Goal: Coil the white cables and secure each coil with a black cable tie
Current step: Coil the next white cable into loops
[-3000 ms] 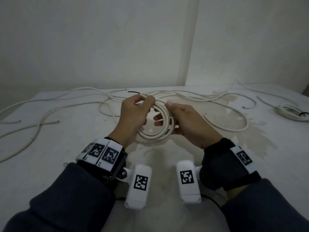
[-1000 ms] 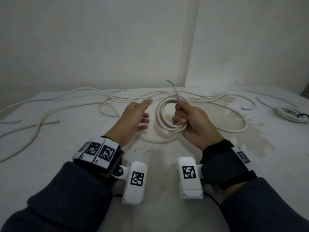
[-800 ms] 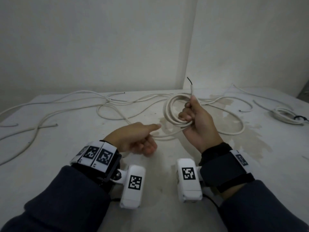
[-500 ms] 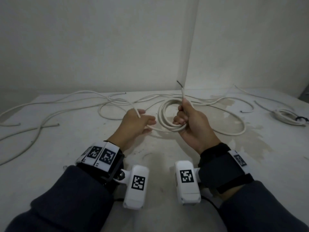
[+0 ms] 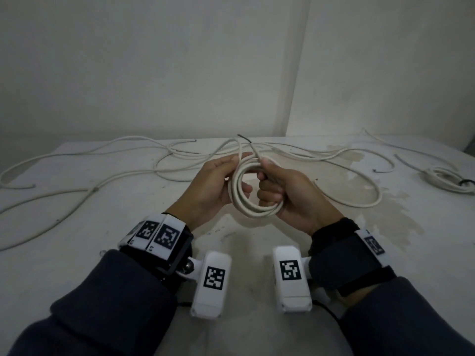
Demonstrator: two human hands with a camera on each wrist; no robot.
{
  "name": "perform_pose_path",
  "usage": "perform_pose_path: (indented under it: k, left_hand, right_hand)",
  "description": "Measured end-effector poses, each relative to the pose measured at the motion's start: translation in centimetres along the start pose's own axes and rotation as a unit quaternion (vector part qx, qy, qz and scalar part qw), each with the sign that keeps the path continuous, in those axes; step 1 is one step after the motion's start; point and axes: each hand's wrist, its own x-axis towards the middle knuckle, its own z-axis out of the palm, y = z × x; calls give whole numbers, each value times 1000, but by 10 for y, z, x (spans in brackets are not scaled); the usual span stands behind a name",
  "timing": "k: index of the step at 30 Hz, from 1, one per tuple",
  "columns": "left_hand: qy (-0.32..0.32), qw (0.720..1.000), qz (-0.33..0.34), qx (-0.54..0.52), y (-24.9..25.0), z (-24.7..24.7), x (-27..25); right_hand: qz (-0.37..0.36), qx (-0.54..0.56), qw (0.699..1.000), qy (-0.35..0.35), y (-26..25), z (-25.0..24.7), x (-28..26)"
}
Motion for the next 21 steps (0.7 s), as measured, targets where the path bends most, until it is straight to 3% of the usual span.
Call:
perform_pose_path:
  k: [4, 10, 14, 17, 21]
  left_hand:
    - [-3, 999, 12, 45, 3, 1, 1]
    - [-61, 972, 49, 219, -1, 0, 0]
    - [-32, 970, 48, 238, 1, -2, 1]
    - [-26, 954, 44, 297, 4, -1, 0]
    - [25, 926, 65, 370, 9, 3, 2]
  right_hand:
    - [-12, -22, 1000, 8, 2, 5, 0]
    - [-50, -22, 998, 41, 5, 2, 2]
    - [-52, -35, 998, -7, 3, 4, -3]
    - [-46, -143, 988, -26, 1, 7, -8]
    - [-94, -325, 941, -9, -4, 11, -14]
